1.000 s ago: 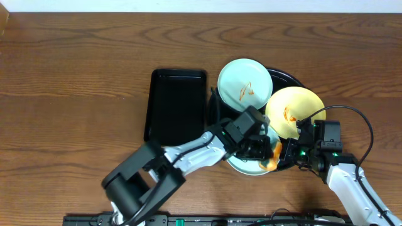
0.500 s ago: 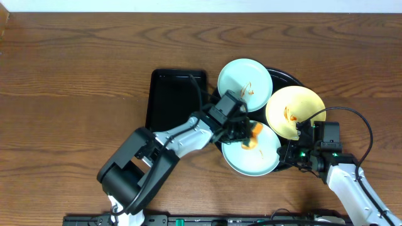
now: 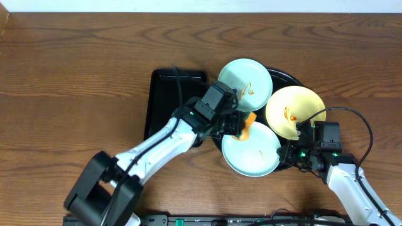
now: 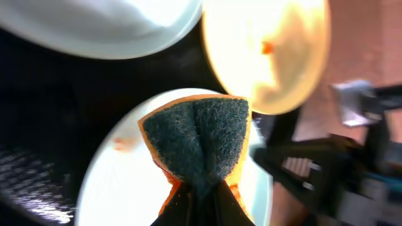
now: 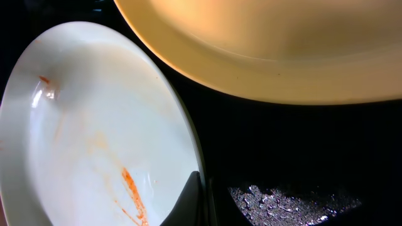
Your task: Clean dirty plates on tray and stack at the side
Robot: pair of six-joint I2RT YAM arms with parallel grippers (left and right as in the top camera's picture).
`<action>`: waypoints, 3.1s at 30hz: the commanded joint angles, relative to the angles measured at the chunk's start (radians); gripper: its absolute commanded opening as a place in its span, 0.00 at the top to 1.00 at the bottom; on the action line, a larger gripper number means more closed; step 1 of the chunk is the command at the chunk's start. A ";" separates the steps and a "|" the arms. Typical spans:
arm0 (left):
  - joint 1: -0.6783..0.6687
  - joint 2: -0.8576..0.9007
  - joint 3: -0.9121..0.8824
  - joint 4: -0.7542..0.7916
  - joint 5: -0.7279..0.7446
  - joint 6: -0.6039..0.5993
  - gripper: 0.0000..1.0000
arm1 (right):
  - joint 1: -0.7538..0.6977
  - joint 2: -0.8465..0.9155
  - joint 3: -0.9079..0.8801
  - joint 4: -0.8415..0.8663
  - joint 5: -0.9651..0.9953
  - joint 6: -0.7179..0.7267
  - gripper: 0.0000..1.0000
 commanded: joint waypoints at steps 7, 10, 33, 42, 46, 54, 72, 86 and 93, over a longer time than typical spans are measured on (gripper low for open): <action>-0.145 0.085 0.014 0.064 -0.015 -0.080 0.93 | 0.008 0.000 -0.001 0.002 -0.012 0.010 0.99; -0.188 0.121 0.014 0.105 -0.015 -0.165 0.93 | 0.008 0.000 -0.001 0.002 -0.012 0.010 0.99; -0.175 0.229 0.014 0.143 0.020 -0.206 0.92 | 0.008 0.000 -0.001 -0.010 -0.012 0.010 0.99; -0.027 0.229 0.014 0.124 -0.069 -0.142 0.93 | 0.008 0.000 -0.001 -0.015 -0.012 0.010 0.99; 0.038 0.229 0.014 0.114 -0.068 -0.142 0.92 | 0.008 0.000 -0.001 -0.016 -0.012 0.010 0.99; 0.112 0.162 0.014 0.021 -0.068 -0.007 0.93 | 0.008 0.000 -0.001 -0.016 0.000 0.010 0.99; 0.202 -0.060 0.014 -0.108 -0.233 0.125 0.93 | 0.008 -0.003 0.020 -0.008 0.012 -0.030 0.99; 0.466 -0.051 0.014 -0.172 -0.368 0.129 0.93 | 0.080 -0.004 0.238 -0.203 0.203 -0.115 0.99; 0.485 -0.029 0.014 -0.173 -0.367 0.128 0.93 | 0.175 -0.004 0.350 -0.266 0.391 -0.153 0.99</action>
